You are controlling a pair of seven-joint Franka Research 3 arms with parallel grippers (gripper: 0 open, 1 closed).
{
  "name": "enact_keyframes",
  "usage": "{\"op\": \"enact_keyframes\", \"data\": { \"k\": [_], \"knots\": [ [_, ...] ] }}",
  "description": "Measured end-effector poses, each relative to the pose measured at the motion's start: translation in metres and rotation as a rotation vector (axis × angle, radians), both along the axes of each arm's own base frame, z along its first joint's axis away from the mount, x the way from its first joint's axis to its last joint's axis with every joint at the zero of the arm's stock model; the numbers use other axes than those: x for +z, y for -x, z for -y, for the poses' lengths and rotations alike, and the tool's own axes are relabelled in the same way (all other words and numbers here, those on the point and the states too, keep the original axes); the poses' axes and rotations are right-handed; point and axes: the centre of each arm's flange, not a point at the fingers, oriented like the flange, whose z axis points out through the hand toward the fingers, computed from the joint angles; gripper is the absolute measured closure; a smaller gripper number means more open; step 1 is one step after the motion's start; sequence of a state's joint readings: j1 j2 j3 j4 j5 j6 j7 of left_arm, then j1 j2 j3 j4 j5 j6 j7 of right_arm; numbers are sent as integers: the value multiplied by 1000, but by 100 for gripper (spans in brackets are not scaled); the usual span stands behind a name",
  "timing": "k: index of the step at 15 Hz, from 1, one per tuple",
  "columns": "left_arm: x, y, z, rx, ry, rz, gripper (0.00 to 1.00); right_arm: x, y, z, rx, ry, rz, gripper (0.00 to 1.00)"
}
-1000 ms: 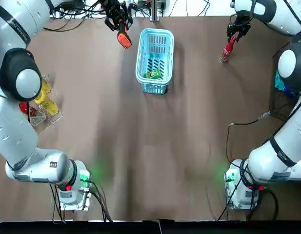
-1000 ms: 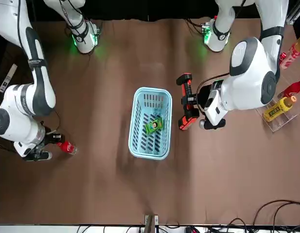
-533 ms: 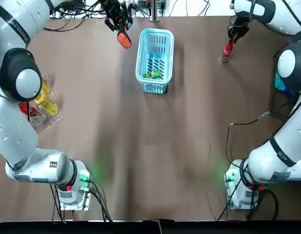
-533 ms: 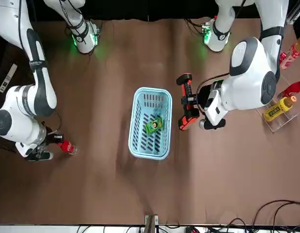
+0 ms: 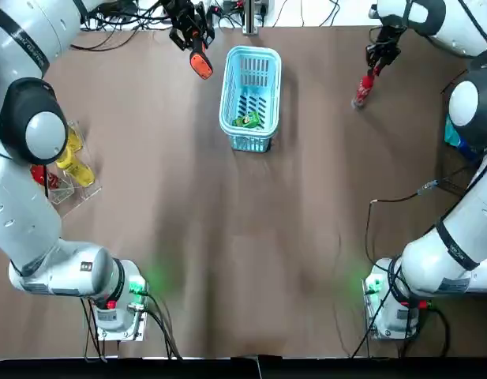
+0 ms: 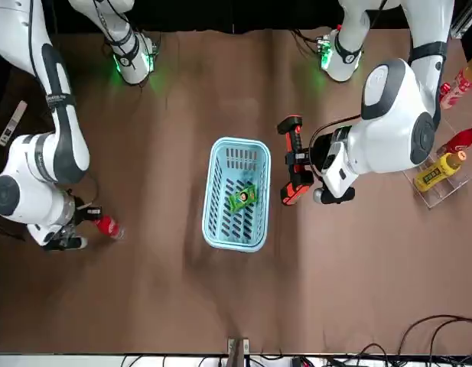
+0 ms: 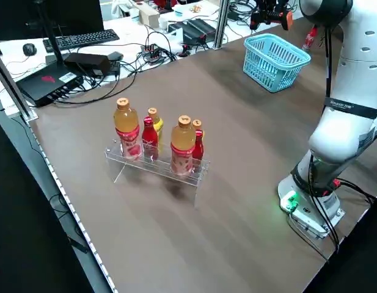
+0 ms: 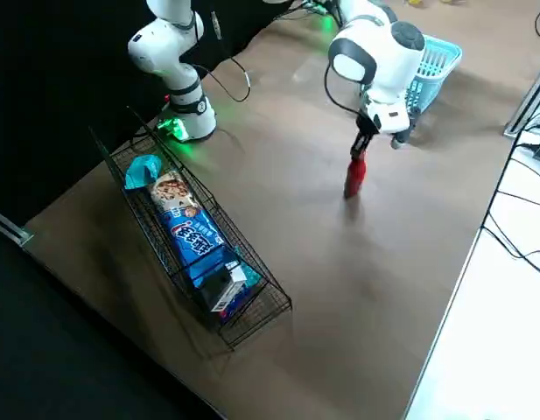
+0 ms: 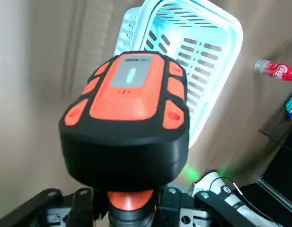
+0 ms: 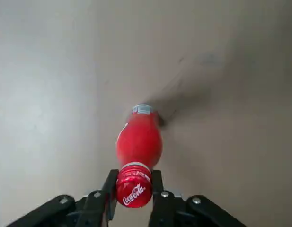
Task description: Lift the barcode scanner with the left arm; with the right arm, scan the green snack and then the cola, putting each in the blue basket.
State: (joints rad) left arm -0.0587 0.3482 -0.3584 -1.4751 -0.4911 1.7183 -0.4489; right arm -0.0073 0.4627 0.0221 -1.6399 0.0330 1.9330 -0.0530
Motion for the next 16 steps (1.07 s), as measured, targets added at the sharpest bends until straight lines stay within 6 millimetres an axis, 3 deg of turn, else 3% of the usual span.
{"op": "enact_keyframes", "data": {
  "k": [3,7,8,10,12,16],
  "knots": [
    [0,0,-1,1,0,0,66,26,4,-43,-28,-158,-66,68],
    [1,-3,-6,12,4,0,66,84,7,-81,27,-213,-58,68],
    [3,-3,-6,21,27,-9,66,112,15,-103,88,-221,-27,68],
    [6,-4,-5,33,64,-24,66,132,26,-125,134,-228,-19,68],
    [9,-5,-7,51,100,-38,66,144,40,-144,174,-228,-50,68],
    [15,-6,-8,77,170,-65,66,146,54,-174,219,-227,-83,68]
  ]
}}
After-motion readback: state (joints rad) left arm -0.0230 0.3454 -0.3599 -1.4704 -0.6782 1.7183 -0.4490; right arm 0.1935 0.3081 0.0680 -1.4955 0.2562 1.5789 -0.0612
